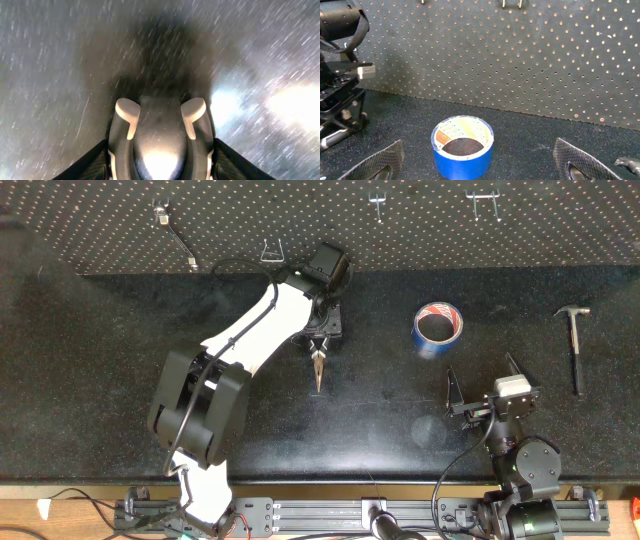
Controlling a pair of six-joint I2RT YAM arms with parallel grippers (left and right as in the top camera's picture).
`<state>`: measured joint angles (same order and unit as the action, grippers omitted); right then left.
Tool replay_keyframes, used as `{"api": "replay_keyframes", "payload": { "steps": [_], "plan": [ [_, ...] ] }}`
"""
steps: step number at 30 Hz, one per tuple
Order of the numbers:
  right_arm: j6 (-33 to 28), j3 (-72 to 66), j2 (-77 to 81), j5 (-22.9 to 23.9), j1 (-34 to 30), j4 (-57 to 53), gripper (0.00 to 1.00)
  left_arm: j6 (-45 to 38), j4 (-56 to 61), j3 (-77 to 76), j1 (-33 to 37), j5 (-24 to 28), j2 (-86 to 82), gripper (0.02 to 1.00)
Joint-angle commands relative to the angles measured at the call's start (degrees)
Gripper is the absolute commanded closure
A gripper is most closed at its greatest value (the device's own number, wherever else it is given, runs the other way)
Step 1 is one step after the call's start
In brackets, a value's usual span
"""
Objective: Place Tools Onto Pegboard
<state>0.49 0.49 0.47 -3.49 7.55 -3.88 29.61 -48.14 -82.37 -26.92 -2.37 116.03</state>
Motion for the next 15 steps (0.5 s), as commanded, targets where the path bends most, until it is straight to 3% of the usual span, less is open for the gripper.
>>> {"api": "replay_keyframes", "payload": {
  "steps": [1, 5, 7, 8, 9, 15],
  "plan": [
    [-0.8, -0.2, -0.4, 0.1, -0.2, -0.2, 0.025, -0.1, -7.5, -0.6, -0.2, -6.8, -18.1, 0.993],
    [-0.8, -0.2, -0.4, 0.1, -0.2, -0.2, 0.025, -3.5, -21.7, -0.4, 0.3, -11.6, -45.7, 0.993],
    [-0.8, -0.2, -0.4, 0.1, -0.2, -0.2, 0.025, -4.9, -20.1, 2.3, 4.2, -15.2, -55.8, 0.993],
    [-0.8, -0.2, -0.4, 0.1, -0.2, -0.2, 0.025, -8.4, -12.1, 6.1, 6.2, -21.2, -57.5, 0.991],
    [-0.8, -0.2, -0.4, 0.1, -0.2, -0.2, 0.025, -11.5, -6.4, 8.0, 6.3, -23.5, -56.7, 0.993],
    [-0.8, -0.2, -0.4, 0.1, -0.2, -0.2, 0.025, -18.8, 28.9, 10.0, 6.3, -24.0, -39.8, 0.991]
  ]
}}
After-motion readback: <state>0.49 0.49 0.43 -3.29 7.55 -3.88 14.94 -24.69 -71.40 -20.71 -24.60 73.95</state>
